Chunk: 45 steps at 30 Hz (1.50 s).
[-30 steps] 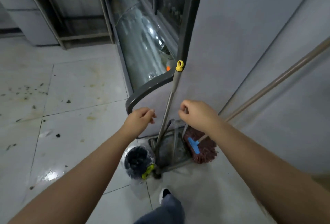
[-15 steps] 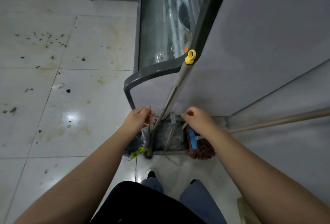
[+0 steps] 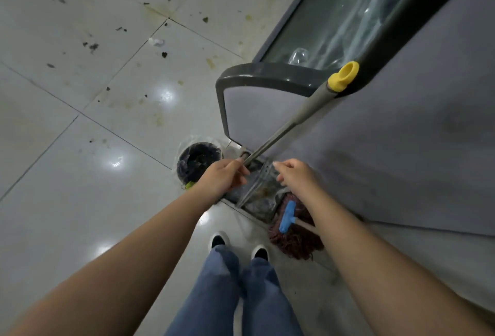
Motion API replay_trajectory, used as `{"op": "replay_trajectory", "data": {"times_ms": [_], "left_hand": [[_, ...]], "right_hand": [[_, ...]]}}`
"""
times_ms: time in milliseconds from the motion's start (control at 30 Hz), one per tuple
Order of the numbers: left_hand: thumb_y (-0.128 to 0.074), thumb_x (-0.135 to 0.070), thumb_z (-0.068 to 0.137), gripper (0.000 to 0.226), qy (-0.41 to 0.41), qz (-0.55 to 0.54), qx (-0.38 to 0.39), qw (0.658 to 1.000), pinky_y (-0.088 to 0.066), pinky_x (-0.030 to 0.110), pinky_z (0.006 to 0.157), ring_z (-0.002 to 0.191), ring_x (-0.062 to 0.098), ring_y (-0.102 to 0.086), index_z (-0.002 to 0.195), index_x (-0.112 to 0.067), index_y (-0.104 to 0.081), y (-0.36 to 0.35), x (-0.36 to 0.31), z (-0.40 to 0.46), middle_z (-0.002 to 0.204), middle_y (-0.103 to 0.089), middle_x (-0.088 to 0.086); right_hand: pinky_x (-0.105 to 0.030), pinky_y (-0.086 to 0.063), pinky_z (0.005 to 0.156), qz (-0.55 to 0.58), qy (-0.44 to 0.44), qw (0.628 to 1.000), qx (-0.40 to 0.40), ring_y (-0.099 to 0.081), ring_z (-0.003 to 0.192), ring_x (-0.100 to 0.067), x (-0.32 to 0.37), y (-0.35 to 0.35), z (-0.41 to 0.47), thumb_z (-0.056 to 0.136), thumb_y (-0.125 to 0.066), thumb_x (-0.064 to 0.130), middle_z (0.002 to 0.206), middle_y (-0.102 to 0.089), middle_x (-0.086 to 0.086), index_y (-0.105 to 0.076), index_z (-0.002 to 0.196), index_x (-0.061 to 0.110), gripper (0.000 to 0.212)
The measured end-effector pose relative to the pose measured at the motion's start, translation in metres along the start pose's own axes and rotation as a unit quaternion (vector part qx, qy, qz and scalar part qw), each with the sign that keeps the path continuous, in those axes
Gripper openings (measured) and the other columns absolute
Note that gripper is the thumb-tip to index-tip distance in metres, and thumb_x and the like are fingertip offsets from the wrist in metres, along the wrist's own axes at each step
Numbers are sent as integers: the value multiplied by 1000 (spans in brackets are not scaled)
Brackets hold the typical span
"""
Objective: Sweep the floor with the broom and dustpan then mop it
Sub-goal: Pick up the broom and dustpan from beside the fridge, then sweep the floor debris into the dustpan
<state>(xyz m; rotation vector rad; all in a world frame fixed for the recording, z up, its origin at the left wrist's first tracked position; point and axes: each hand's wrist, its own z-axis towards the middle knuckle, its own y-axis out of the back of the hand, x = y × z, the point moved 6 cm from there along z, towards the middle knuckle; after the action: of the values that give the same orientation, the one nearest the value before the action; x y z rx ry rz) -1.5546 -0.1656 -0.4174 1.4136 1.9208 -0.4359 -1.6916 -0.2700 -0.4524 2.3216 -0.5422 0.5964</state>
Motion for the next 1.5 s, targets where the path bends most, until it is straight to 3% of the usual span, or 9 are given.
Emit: {"op": "replay_trajectory", "data": {"times_ms": [133, 200, 400, 633, 733, 833, 967, 1067, 1500], "left_hand": [[-37, -27, 100, 39, 33, -60, -16, 998, -40, 18, 51, 51, 9, -52, 71, -12, -59, -20, 31, 42, 59, -60, 2], [-38, -28, 99, 40, 57, -117, -19, 991, -39, 23, 54, 51, 12, -51, 70, -11, -59, -33, 48, 62, 49, -61, -3], [-37, -36, 98, 44, 94, -133, -52, 985, -36, 25, 54, 50, 11, -51, 67, -14, -58, -66, 92, 110, 46, -59, -5], [-25, -63, 92, 64, 205, -79, 17, 975, -40, 27, 62, 68, 15, -52, 83, -9, -58, -105, 128, 141, 75, -59, 3], [-23, -70, 87, 76, 247, -278, 54, 927, -42, 31, 84, 110, 20, -53, 123, -9, -51, -135, 139, 146, 115, -57, 5], [-15, -70, 87, 77, 195, -457, 75, 864, -26, 36, 109, 139, 20, -30, 143, -21, -33, -161, 133, 147, 148, -38, 2], [-18, -65, 90, 73, 150, -505, 38, 849, -29, 35, 112, 131, 19, -43, 140, -17, -40, -156, 137, 141, 140, -49, 6], [-23, -61, 92, 62, 152, -493, 7, 857, -51, 27, 87, 103, 16, -63, 117, -16, -59, -137, 154, 123, 109, -68, 4], [-31, -57, 93, 54, 153, -424, -72, 890, -53, 28, 70, 84, 21, -67, 91, -13, -63, -93, 156, 11, 89, -72, 10]], "right_hand": [[-31, -44, 74, 21, -4, 1000, -21, -62, 91, -27, -17, -10, 42, 89, -55, 42, 87, -67, -6, -55, 72, 18, 29], [-25, -38, 73, 39, -5, 998, -44, -61, 99, -25, -25, -13, 64, 88, -57, 43, 105, -68, -9, -63, 97, 11, 34], [-22, -36, 85, 105, -11, 994, -26, -50, 123, -23, -47, -37, 116, 87, -60, 42, 137, -52, -7, -41, 139, 7, 65], [-22, -41, 82, 58, 31, 998, 6, -54, 103, -10, -45, -54, 154, 80, -66, 47, 114, -55, 3, -51, 128, 18, 58], [-10, -48, 66, 133, 74, 988, 12, -57, 74, 11, -35, -54, 163, 84, -67, 33, 87, -61, 13, -59, 90, 23, 14], [-10, -43, 58, 154, 79, 985, -1, -56, 70, 8, -29, -50, 165, 83, -68, 29, 76, -60, 17, -60, 76, 26, 12], [-17, -45, 70, 152, 78, 985, -24, -60, 75, -4, -37, -41, 154, 80, -72, 23, 76, -63, 9, -70, 95, 17, 16], [-18, -43, 81, 107, 80, 991, -18, -59, 88, -5, -49, -37, 138, 77, -75, 23, 89, -64, 4, -70, 102, 15, 26], [-27, -45, 96, 101, 84, 991, -10, -59, 105, -14, -42, -28, 23, 76, -74, 31, 106, -66, -1, -70, 103, 24, 28]]}}
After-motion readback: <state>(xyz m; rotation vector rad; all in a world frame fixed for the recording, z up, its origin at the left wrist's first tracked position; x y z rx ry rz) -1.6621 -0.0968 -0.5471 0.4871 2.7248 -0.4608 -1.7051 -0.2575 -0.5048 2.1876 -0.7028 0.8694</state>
